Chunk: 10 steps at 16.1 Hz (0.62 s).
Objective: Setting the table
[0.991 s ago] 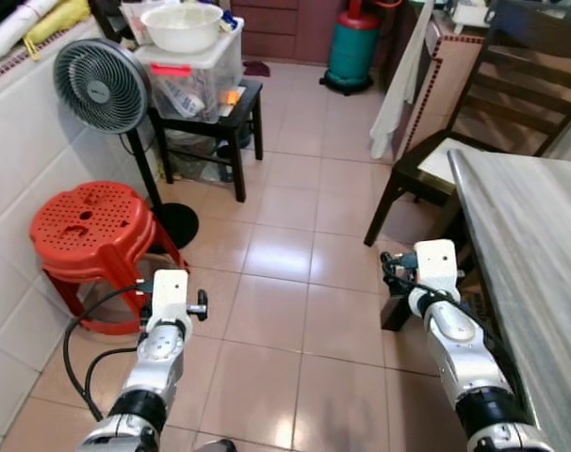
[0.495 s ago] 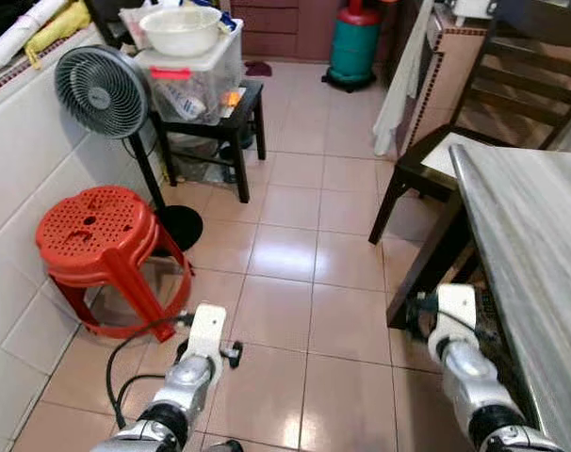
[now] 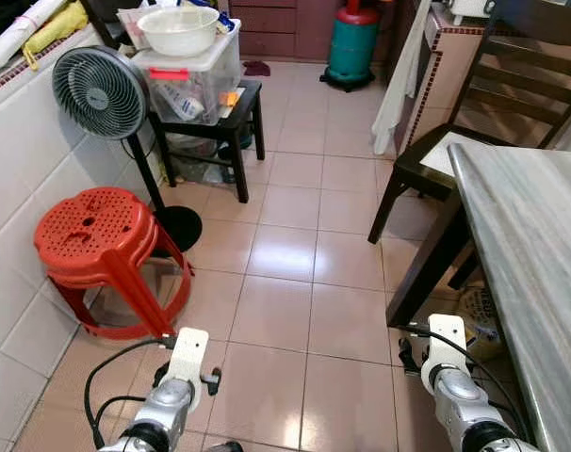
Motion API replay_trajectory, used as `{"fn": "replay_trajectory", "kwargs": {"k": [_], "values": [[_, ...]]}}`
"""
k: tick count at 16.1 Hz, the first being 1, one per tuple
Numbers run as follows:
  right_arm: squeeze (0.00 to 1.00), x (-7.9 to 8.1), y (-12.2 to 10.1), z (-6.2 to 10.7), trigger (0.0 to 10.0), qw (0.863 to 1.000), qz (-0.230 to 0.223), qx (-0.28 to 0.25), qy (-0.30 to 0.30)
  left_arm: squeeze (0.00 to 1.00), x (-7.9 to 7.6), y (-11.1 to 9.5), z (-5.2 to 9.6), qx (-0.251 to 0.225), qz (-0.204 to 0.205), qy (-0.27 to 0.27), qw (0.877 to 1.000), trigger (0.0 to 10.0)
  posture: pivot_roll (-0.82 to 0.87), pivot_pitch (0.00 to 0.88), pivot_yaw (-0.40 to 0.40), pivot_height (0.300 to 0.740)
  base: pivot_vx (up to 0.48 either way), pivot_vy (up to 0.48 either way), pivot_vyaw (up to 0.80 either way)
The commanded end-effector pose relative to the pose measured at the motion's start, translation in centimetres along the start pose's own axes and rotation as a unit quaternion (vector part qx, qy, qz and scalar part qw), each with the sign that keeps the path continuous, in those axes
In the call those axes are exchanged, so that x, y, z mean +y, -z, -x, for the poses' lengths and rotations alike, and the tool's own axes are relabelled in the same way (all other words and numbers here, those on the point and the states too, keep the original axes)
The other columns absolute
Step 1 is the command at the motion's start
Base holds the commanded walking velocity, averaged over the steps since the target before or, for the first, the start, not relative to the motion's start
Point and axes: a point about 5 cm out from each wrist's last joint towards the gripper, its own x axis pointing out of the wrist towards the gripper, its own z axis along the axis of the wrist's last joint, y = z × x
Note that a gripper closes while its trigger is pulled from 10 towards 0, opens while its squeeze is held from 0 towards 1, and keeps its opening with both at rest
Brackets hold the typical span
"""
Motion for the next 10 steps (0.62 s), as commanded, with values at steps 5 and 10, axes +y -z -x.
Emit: {"fn": "replay_trajectory", "kwargs": {"k": [5,10], "values": [[0.0,0.7,1.3,0.3,10.0,1.0,0.003,0.024,-0.015,0.0,0.8,1.6,0.3,0.024,-0.028,-0.007,0.999,10.0,-0.24,0.129,0.045,0.74,0.0,0.424,-0.25],[0.0,0.9,1.6,0.4,10.0,0.999,0.0,0.027,-0.019,0.0,0.4,2.1,0.3,0.028,-0.056,-0.001,0.998,10.0,-0.25,0.137,0.05,0.74,0.0,0.48,0.0]]}}
